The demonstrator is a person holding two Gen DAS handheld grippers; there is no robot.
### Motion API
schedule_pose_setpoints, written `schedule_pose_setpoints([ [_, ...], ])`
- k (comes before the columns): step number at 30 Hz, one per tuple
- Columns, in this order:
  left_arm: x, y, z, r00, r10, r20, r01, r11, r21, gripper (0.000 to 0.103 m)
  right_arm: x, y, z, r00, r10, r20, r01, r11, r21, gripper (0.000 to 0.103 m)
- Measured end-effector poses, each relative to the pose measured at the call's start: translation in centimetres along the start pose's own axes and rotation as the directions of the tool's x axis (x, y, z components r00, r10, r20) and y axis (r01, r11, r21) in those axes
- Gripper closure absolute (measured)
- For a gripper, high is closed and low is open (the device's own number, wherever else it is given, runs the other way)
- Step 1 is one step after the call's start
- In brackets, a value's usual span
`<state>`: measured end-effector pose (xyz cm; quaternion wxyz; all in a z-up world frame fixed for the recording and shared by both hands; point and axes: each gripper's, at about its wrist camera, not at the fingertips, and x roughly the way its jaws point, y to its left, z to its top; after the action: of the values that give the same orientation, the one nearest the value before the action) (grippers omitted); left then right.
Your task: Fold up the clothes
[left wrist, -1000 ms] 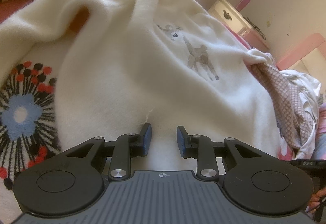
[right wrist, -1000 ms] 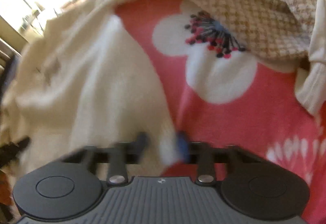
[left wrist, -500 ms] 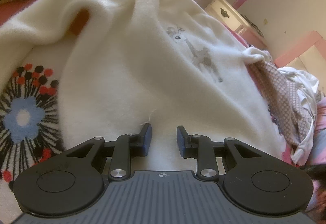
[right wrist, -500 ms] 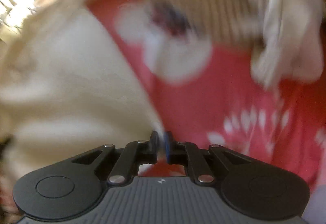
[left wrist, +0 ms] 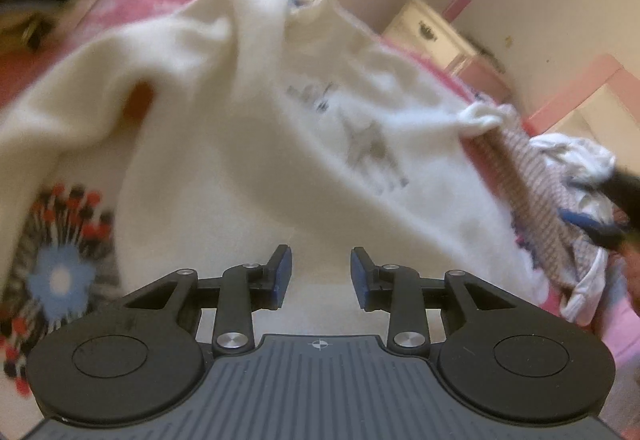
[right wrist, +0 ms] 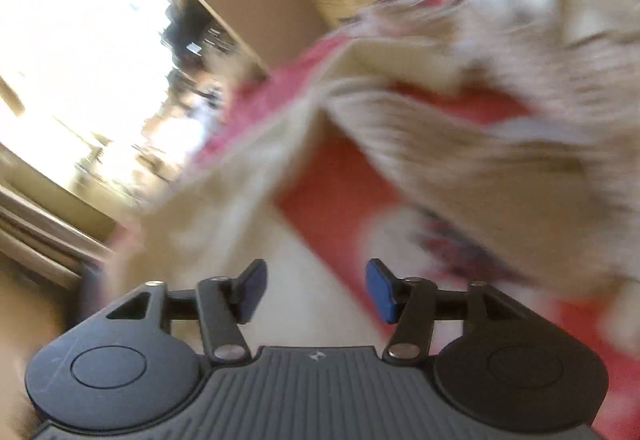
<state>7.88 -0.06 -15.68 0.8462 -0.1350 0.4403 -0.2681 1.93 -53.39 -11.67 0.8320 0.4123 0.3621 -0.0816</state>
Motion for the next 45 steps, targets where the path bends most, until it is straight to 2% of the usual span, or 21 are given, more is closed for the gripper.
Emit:
schedule_pose_setpoints([
  [2, 0.9, -0.4, 0.7, 1.0, 0.005, 0.013, -0.006, 1.0, 0.025, 0.07, 5.1, 0.5, 2.1, 0.999, 0.043, -0.032, -0.042, 0.999, 0.034, 0.03],
  [4, 1.9, -0.5, 1.2, 1.0, 0.018, 0.019, -0.019, 0.999, 0.044, 0.07, 9.9, 1.1, 3.8, 0.999, 0.019, -0.04, -0.018, 1.0, 0.024, 0.028],
  [8, 3.5, 0.8, 0.5, 0.998, 0.065, -0.012, -0.065, 0.997, 0.044, 0.07, 17.8, 0.1, 6.1, 0.992, -0.031, -0.12, 0.046, 0.992, 0.116, 0.022],
  [9, 3.7, 1.3, 0.1, 0.997, 0.077, -0.024, -0.076, 0.996, 0.042, 0.07, 18.0, 0.2, 6.4, 0.996, -0.014, -0.086, 0.025, 0.992, 0.123, 0.028],
  [10, 3.6, 1.8, -0.3, 0.997, 0.079, -0.026, -0.078, 0.996, 0.04, 0.07, 17.2, 0.9, 6.8, 0.999, 0.028, -0.027, -0.025, 0.995, 0.094, 0.082],
  [11, 3.4, 2.1, -0.6, 0.997, 0.077, -0.024, -0.076, 0.996, 0.04, 0.07, 16.1, 1.6, 7.3, 0.996, 0.079, 0.036, -0.081, 0.996, 0.049, 0.092],
  [13, 3.1, 2.5, -0.8, 0.997, 0.074, -0.024, -0.073, 0.996, 0.043, 0.07, 12.7, 3.0, 7.7, 0.962, 0.191, 0.196, -0.181, 0.981, -0.065, 0.092],
  [16, 3.0, 2.8, -1.0, 0.997, 0.071, -0.028, -0.07, 0.997, 0.041, 0.07, 12.8, 2.5, 8.0, 0.958, 0.13, 0.254, -0.095, 0.985, -0.146, 0.092],
  [21, 2.9, 3.0, -1.0, 0.998, 0.064, -0.028, -0.063, 0.997, 0.05, 0.07, 16.6, 0.2, 7.2, 0.985, -0.027, 0.17, 0.051, 0.989, -0.138, 0.09],
  [23, 2.8, 3.0, -0.9, 0.998, 0.062, -0.029, -0.061, 0.997, 0.044, 0.07, 16.6, 0.1, 6.8, 0.986, -0.076, 0.145, 0.096, 0.986, -0.139, 0.065],
  [25, 2.7, 3.2, -0.8, 0.998, 0.06, -0.031, -0.059, 0.998, 0.03, 0.07, 14.2, 1.0, 6.3, 0.981, -0.117, 0.156, 0.142, 0.977, -0.158, 0.054],
  [27, 2.8, 3.3, -0.7, 0.998, 0.054, -0.031, -0.053, 0.998, 0.016, 0.07, 11.4, 1.9, 5.6, 0.974, -0.148, 0.173, 0.18, 0.966, -0.186, 0.054],
  [29, 2.7, 3.6, -0.7, 0.999, 0.043, -0.029, -0.043, 0.999, 0.001, 0.07, 8.3, 3.0, 4.0, 0.982, -0.093, 0.163, 0.13, 0.964, -0.231, 0.053],
  [31, 2.6, 3.9, -0.8, 0.999, 0.033, -0.023, -0.034, 0.999, -0.013, 0.07, 6.9, 4.1, 2.3, 0.997, 0.023, 0.073, -0.001, 0.958, -0.288, 0.053],
  [33, 2.4, 4.3, -1.0, 1.0, 0.027, -0.015, -0.027, 0.999, -0.024, 0.071, 8.1, 4.0, 0.9, 0.993, 0.104, -0.055, -0.117, 0.938, -0.327, 0.054],
  [35, 2.2, 4.4, -1.1, 0.999, 0.031, -0.005, -0.032, 0.999, -0.026, 0.072, 10.6, 2.8, -1.2, 0.994, 0.023, -0.109, -0.06, 0.934, -0.351, 0.054],
  [36, 2.0, 4.4, -1.0, 0.999, 0.035, -0.003, -0.035, 0.999, -0.03, 0.072, 12.4, 1.6, -2.1, 0.989, -0.061, -0.133, 0.009, 0.933, -0.36, 0.06],
  [37, 1.9, 4.3, -0.8, 0.999, 0.04, -0.002, -0.04, 0.999, -0.036, 0.072, 13.0, 0.5, -2.7, 0.993, -0.063, -0.098, 0.026, 0.94, -0.34, 0.072],
  [40, 0.6, 4.4, -0.2, 0.998, 0.068, 0.011, -0.067, 0.997, -0.049, 0.07, 12.1, 1.6, -2.6, 0.994, -0.082, -0.077, 0.058, 0.961, -0.27, 0.068],
  [43, -1.3, 5.1, 0.8, 0.996, 0.086, 0.033, -0.083, 0.992, -0.099, 0.067, 10.1, 5.6, -3.5, 0.99, -0.126, -0.056, 0.095, 0.92, -0.38, 0.064],
  [45, -3.0, 5.7, 1.3, 0.995, 0.087, 0.045, -0.08, 0.988, -0.132, 0.065, 8.9, 8.1, -4.3, 0.993, -0.107, -0.045, 0.077, 0.897, -0.435, 0.059],
])
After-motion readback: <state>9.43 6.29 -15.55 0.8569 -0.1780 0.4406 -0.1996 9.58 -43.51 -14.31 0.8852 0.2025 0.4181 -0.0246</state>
